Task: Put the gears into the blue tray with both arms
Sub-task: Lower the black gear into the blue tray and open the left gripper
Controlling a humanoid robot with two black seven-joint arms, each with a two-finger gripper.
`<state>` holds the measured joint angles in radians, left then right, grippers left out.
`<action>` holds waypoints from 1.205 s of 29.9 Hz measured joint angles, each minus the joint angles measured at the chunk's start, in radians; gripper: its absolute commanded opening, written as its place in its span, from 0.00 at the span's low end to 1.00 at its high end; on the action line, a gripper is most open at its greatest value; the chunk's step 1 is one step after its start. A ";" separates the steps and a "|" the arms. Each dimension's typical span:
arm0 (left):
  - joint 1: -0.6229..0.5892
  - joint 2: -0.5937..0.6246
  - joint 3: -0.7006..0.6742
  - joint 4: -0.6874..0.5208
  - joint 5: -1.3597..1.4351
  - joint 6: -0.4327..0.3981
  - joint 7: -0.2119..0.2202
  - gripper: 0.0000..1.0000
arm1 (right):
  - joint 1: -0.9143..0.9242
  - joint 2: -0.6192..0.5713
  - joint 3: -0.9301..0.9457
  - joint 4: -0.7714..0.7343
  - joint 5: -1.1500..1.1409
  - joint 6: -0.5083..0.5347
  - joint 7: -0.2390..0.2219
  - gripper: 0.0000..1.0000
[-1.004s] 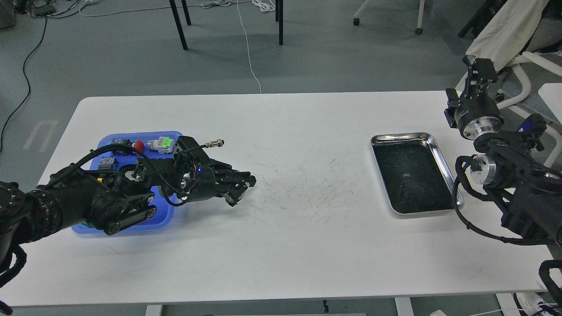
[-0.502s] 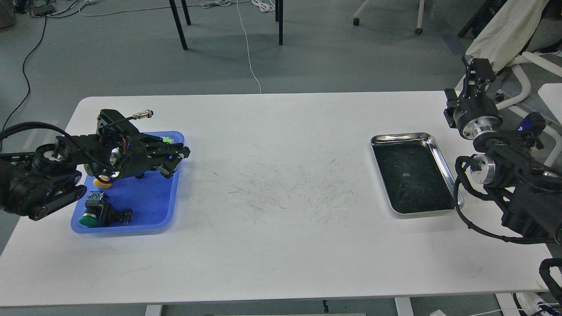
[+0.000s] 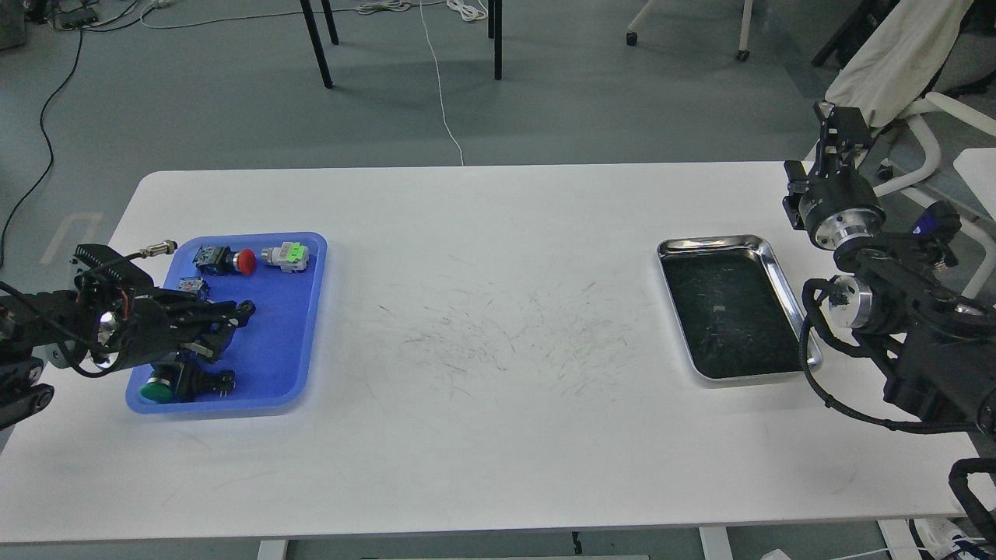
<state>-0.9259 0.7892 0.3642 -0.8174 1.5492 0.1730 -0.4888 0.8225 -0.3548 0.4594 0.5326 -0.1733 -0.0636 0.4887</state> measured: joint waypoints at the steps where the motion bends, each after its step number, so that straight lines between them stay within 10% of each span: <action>1: 0.007 0.002 -0.001 -0.001 -0.001 0.000 0.000 0.06 | 0.000 0.000 -0.004 -0.001 0.000 0.000 0.000 0.96; 30: 0.023 0.021 -0.011 -0.072 -0.013 0.001 0.000 0.12 | 0.013 0.006 -0.037 -0.002 -0.002 0.001 0.000 0.96; 36: 0.023 0.021 -0.014 -0.062 -0.015 0.000 0.000 0.31 | 0.013 0.006 -0.041 -0.002 -0.002 0.001 0.000 0.96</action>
<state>-0.9026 0.8097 0.3506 -0.8793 1.5344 0.1731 -0.4886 0.8358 -0.3490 0.4188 0.5310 -0.1752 -0.0627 0.4887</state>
